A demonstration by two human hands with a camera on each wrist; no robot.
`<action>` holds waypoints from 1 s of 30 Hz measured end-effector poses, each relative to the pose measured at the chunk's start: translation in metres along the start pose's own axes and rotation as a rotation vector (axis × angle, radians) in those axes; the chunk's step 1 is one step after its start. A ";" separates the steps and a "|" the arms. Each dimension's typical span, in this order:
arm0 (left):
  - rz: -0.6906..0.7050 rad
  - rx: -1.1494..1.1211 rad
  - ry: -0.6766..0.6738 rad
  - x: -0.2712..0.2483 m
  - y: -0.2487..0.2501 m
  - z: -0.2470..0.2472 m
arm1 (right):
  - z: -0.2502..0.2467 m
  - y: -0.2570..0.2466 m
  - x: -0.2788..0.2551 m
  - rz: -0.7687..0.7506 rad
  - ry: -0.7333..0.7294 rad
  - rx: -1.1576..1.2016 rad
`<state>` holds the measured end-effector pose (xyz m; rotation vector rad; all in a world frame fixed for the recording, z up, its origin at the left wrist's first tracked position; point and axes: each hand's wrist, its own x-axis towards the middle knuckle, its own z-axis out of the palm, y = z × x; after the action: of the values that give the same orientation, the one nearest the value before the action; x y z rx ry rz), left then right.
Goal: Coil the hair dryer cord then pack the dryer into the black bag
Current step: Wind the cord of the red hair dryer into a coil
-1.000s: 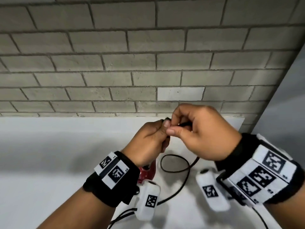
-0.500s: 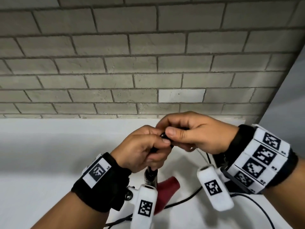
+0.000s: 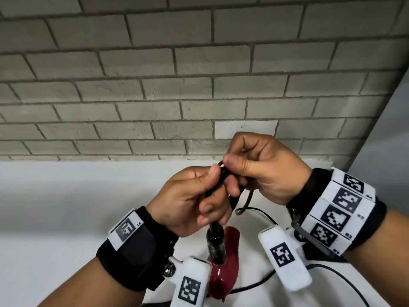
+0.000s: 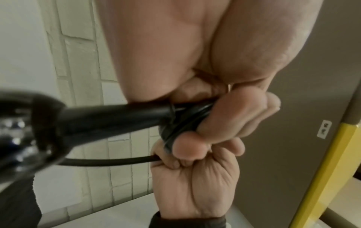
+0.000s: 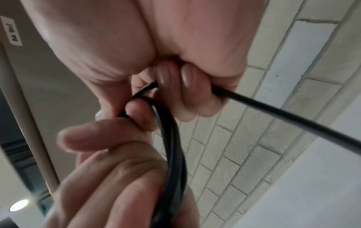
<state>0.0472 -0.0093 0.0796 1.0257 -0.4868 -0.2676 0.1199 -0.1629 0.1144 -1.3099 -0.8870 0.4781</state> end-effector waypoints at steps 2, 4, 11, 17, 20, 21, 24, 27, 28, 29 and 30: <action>-0.012 -0.057 0.023 0.002 0.003 0.001 | -0.002 0.001 0.003 -0.012 0.048 0.027; -0.038 -0.097 0.029 0.004 0.004 0.003 | -0.003 0.002 0.003 -0.001 0.065 0.060; -0.064 -0.157 0.048 0.003 0.007 0.000 | -0.008 -0.002 -0.005 0.115 -0.062 0.123; -0.045 -0.085 0.080 0.009 0.006 0.011 | -0.005 0.002 -0.001 0.002 0.062 0.094; -0.042 -0.130 0.108 0.008 0.006 0.006 | -0.007 0.008 0.000 -0.039 0.115 0.060; -0.034 -0.144 0.122 0.006 0.006 0.003 | -0.008 0.009 -0.002 -0.061 0.147 -0.004; 0.012 -0.156 0.168 0.004 0.005 -0.001 | -0.014 0.021 -0.007 -0.166 0.224 -0.382; 0.080 -0.140 0.193 0.007 0.008 -0.001 | -0.016 0.040 -0.015 -0.152 0.222 -0.769; 0.107 -0.136 0.208 0.008 0.009 0.000 | -0.015 0.046 -0.017 -0.124 0.215 -0.873; 0.137 -0.135 0.227 0.009 0.010 0.000 | -0.010 0.048 -0.019 -0.094 0.187 -0.955; 0.168 -0.139 0.245 0.011 0.012 0.000 | -0.004 0.050 -0.022 -0.064 0.135 -1.022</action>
<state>0.0570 -0.0080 0.0926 0.8628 -0.3251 -0.0241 0.1188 -0.1700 0.0597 -2.1888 -1.0982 -0.1729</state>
